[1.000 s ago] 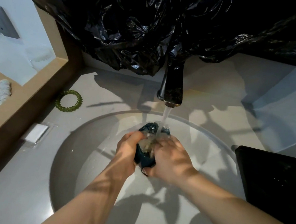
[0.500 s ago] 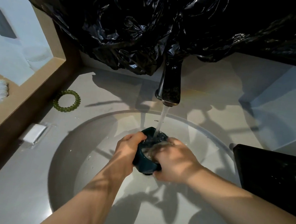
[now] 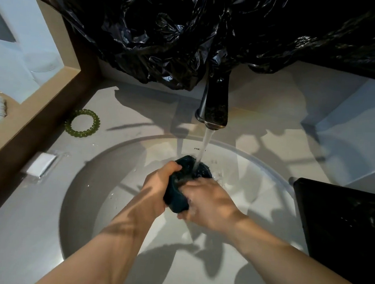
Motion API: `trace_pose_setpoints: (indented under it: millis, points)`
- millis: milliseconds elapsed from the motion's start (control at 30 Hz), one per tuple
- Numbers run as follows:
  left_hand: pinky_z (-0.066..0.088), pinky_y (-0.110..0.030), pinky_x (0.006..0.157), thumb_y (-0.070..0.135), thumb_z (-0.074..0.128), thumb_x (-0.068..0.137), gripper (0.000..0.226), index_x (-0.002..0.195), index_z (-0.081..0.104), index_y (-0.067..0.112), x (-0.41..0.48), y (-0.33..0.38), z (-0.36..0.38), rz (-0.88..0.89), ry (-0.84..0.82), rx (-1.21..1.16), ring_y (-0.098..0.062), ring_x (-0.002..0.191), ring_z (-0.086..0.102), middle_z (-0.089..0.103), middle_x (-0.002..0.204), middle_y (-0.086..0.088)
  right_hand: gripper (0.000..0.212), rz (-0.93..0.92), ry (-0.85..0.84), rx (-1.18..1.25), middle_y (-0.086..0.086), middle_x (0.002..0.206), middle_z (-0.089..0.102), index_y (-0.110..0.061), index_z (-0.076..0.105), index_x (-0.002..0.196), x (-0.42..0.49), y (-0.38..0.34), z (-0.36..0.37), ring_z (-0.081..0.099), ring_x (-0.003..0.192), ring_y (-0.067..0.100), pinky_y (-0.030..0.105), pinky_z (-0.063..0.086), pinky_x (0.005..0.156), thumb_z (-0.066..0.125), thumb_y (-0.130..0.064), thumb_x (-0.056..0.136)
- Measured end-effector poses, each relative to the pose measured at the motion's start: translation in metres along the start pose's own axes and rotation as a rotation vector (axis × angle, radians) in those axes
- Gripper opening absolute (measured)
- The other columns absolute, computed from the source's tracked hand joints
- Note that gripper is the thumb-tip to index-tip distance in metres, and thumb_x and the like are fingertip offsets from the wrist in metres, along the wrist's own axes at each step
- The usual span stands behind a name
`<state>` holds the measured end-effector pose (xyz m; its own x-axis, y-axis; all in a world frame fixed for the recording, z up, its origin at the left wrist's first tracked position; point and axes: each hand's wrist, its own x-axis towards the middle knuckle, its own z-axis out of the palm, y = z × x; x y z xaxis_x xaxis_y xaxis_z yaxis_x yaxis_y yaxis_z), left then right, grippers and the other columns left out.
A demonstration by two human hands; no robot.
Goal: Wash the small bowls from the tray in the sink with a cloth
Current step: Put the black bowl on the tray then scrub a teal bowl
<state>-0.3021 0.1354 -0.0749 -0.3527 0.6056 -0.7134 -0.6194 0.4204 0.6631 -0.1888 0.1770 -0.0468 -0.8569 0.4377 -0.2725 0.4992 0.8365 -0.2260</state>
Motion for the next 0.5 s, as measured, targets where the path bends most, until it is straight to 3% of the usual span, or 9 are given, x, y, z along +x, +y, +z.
trace_pose_setpoints:
  millis: [133, 233, 300, 367, 467, 500]
  points:
    - [0.054, -0.033, 0.068, 0.028, 0.062, 0.082, 0.029, 0.102, 0.066, 0.007, -0.005, 0.002, -0.002, -0.057, -0.119, -0.007, -0.027, 0.074, 0.065, 0.07, 0.087, -0.013, 0.024, 0.025, -0.048, 0.131, -0.005, 0.1, 0.065, -0.022, 0.063, 0.096, -0.005, 0.004, -0.006, 0.056, 0.099, 0.017, 0.025, 0.04, 0.083, 0.068, -0.039, 0.079]
    - [0.055, -0.037, 0.074, 0.041, 0.061, 0.083, 0.041, 0.111, 0.065, 0.012, -0.004, 0.001, -0.006, -0.067, -0.219, 0.05, -0.026, 0.086, 0.068, 0.071, 0.1, -0.011, 0.021, 0.159, -0.097, 0.594, -0.004, 0.071, 0.057, -0.013, 0.062, 0.076, -0.008, 0.013, -0.019, 0.054, 0.072, 0.012, 0.026, 0.043, 0.068, 0.079, -0.024, 0.071]
    - [0.052, -0.046, 0.084, 0.053, 0.056, 0.082, 0.047, 0.113, 0.063, 0.02, -0.002, 0.0, -0.008, -0.057, -0.228, 0.132, -0.027, 0.1, 0.064, 0.068, 0.111, -0.007, 0.023, 0.208, -0.075, 0.907, 0.0, 0.072, 0.063, -0.006, 0.067, 0.08, -0.01, 0.023, -0.025, 0.058, 0.071, 0.012, 0.027, 0.047, 0.069, 0.083, -0.015, 0.066]
    - [0.047, -0.048, 0.085, 0.055, 0.049, 0.081, 0.046, 0.107, 0.065, 0.021, -0.003, 0.003, -0.009, -0.088, -0.274, 0.16, -0.027, 0.105, 0.06, 0.065, 0.114, -0.007, 0.025, 0.219, -0.081, 1.154, -0.001, 0.077, 0.07, -0.015, 0.069, 0.082, -0.012, 0.028, -0.024, 0.065, 0.074, 0.013, 0.027, 0.052, 0.072, 0.082, -0.014, 0.06]
    - [0.05, -0.037, 0.074, 0.044, 0.047, 0.07, 0.046, 0.085, 0.071, 0.008, -0.015, 0.008, -0.001, -0.107, -0.523, 0.034, -0.028, 0.081, 0.064, 0.066, 0.091, -0.015, 0.035, 0.203, -0.099, 1.539, 0.006, 0.082, 0.071, -0.012, 0.068, 0.089, -0.012, 0.028, -0.018, 0.067, 0.075, 0.019, 0.03, 0.054, 0.07, 0.076, -0.018, 0.056]
    - [0.049, -0.038, 0.077, 0.042, 0.048, 0.07, 0.046, 0.089, 0.071, 0.007, -0.013, 0.008, -0.001, -0.111, -0.505, -0.027, -0.03, 0.082, 0.065, 0.068, 0.091, -0.017, 0.037, 0.228, -0.075, 1.614, 0.009, 0.084, 0.07, -0.01, 0.067, 0.092, -0.011, 0.029, -0.016, 0.066, 0.076, 0.021, 0.031, 0.054, 0.07, 0.077, -0.02, 0.059]
